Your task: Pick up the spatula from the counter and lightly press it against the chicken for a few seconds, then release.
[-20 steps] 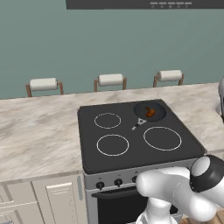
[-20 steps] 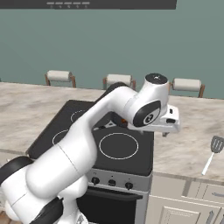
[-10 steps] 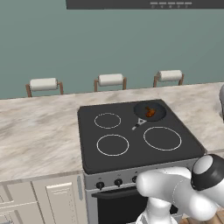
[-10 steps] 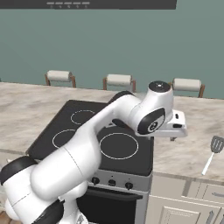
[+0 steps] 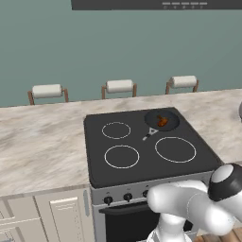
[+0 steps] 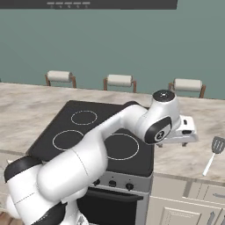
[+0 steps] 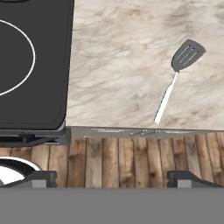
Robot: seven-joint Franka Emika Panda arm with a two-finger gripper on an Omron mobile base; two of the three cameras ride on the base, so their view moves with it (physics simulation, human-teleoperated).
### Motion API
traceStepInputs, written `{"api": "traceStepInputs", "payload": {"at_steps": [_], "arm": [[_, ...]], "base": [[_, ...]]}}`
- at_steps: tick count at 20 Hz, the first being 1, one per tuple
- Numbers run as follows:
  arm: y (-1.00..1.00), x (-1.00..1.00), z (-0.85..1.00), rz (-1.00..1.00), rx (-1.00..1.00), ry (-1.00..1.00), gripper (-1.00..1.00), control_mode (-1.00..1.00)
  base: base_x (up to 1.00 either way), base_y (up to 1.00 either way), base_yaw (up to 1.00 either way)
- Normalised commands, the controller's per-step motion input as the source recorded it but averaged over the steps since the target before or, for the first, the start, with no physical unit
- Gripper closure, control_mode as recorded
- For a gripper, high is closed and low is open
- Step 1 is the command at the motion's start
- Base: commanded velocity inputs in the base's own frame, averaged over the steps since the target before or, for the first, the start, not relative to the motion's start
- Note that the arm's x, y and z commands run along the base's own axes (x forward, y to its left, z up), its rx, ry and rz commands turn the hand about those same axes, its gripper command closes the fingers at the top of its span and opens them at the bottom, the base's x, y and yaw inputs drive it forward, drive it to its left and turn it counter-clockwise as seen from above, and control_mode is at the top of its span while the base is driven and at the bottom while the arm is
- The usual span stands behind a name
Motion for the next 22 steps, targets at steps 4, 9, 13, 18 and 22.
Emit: {"api": "traceStepInputs", "payload": {"at_steps": [4, 9, 13, 18, 22], "arm": [[-0.52, 0.0, 0.0, -0.02, 0.02, 0.04, -1.0, -1.0], [-0.5, 0.0, 0.0, -0.04, 0.03, 0.08, -1.0, -1.0], [-0.34, 0.0, -0.01, -0.03, 0.05, 0.06, -1.0, -1.0], [-0.11, 0.0, -0.13, 0.0, 0.12, 0.03, -1.0, -1.0], [-0.15, 0.0, -0.18, 0.0, 0.17, 0.0, -1.0, -1.0]], "base": [[0.0, 0.0, 0.0], [0.0, 0.0, 0.0], [0.0, 0.0, 0.0], [0.0, 0.0, 0.0], [0.0, 0.0, 0.0]]}}
